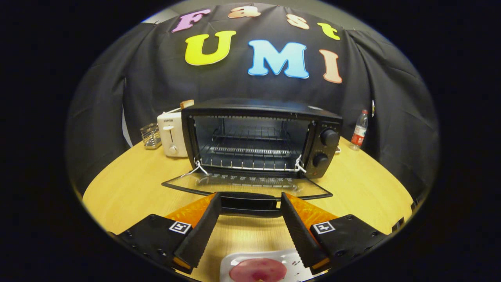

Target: Open the toaster oven, put the food inside, and close the toaster oven door.

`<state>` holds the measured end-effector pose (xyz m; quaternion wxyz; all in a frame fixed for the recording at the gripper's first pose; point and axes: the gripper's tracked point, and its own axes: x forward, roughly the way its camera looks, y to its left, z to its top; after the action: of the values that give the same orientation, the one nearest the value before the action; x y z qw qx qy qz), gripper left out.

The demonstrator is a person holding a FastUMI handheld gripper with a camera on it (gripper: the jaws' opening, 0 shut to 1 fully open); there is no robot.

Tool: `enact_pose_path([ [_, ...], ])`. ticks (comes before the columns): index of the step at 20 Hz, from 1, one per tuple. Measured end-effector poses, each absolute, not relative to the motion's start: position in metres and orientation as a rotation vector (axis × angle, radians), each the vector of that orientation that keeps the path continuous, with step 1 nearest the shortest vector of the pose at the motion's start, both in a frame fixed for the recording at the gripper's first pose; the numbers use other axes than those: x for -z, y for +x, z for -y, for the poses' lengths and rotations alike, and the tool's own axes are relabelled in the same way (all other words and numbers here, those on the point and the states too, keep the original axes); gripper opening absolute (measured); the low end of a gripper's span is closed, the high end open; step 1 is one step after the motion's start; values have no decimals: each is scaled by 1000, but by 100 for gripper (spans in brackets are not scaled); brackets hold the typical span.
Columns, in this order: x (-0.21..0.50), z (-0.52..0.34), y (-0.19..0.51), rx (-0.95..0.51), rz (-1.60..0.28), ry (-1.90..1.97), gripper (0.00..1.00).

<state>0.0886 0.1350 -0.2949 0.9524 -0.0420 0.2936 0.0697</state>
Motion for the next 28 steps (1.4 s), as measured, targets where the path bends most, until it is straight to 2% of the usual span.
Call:
enact_pose_path([
  [9, 254, -113, 54, -163, -612, -14, 97],
  [13, 244, -101, 40, -228, -657, 53, 97],
  [20, 253, -57, 26, -374, -859, 94, 96],
  [28, 291, -15, 1, -450, -1160, 178, 98],
])
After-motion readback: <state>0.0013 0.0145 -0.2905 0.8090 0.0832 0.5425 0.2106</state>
